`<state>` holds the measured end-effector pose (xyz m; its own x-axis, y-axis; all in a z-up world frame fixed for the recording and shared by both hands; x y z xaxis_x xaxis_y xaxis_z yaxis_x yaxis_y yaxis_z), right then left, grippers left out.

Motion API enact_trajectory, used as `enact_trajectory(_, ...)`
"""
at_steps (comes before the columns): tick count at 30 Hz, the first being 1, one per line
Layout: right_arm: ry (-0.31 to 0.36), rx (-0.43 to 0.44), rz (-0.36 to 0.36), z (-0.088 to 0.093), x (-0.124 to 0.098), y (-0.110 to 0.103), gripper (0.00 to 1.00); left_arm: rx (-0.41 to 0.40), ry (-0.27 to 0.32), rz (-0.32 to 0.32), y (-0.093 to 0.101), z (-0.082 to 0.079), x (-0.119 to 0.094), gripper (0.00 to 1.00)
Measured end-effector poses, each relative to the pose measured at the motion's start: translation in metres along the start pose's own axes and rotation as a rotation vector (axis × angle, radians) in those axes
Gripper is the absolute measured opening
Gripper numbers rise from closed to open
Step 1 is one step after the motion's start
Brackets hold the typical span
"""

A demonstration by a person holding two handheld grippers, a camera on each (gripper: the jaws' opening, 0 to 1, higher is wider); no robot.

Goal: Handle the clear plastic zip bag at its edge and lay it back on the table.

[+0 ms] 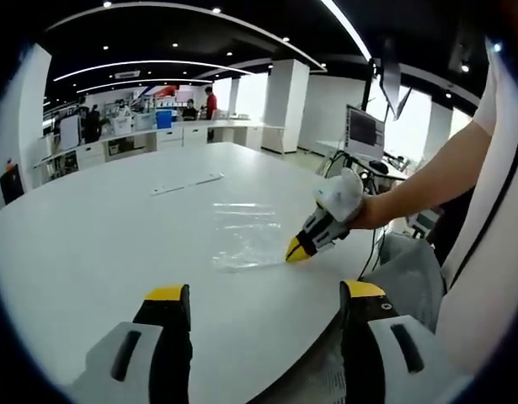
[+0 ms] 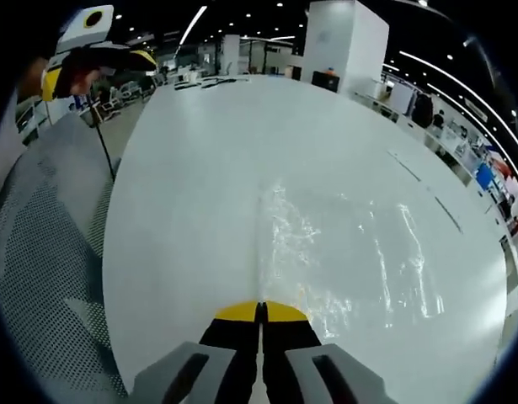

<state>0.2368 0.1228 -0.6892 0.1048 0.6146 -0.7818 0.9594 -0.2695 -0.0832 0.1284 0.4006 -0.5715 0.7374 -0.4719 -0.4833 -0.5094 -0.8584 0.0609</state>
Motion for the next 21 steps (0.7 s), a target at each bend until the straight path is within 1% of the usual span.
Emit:
enact_trajectory(6, 0.002, -0.05, 0.002, -0.017, -0.022, 0.005, 0.0, 0.018, 0.014, 0.01, 0.004, -0.008, 0.002, 0.71)
enact_trajectory(12, -0.017, -0.145, 0.016, -0.036, -0.048, 0.007, 0.0, 0.041, 0.033, 0.012, 0.001, -0.015, 0.003, 0.7)
enact_trajectory(14, -0.016, -0.154, 0.022, -0.042, -0.056, 0.007, 0.0, 0.052, 0.035, 0.014, 0.001, -0.017, 0.002, 0.7)
enact_trajectory(15, -0.019, -0.16, 0.024, -0.043, -0.058, 0.007, 0.0, 0.055, 0.036, 0.015, 0.001, -0.018, 0.002, 0.7)
enact_trajectory(16, -0.017, -0.179, 0.029, -0.049, -0.064, 0.004, 0.0, 0.063, 0.04, 0.019, 0.002, -0.02, 0.001, 0.7)
enact_trajectory(21, -0.006, -0.203, 0.045, -0.062, -0.078, -0.002, 0.0, 0.086, 0.048, 0.027, 0.005, -0.025, 0.0, 0.7)
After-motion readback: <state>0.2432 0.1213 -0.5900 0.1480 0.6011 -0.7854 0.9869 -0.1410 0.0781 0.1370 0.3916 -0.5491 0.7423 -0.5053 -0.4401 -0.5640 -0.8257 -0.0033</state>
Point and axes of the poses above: the point that each gripper's makers call its tool centre point, and the gripper's own axes: x roughly forward along the fingers, y roughly to its right, z roughly out of its underside, the point moved 10 cm from there along -x, roughly backward along the fingers, and after that the axes turned 11 degrees about -z, right-handed, at the moved point
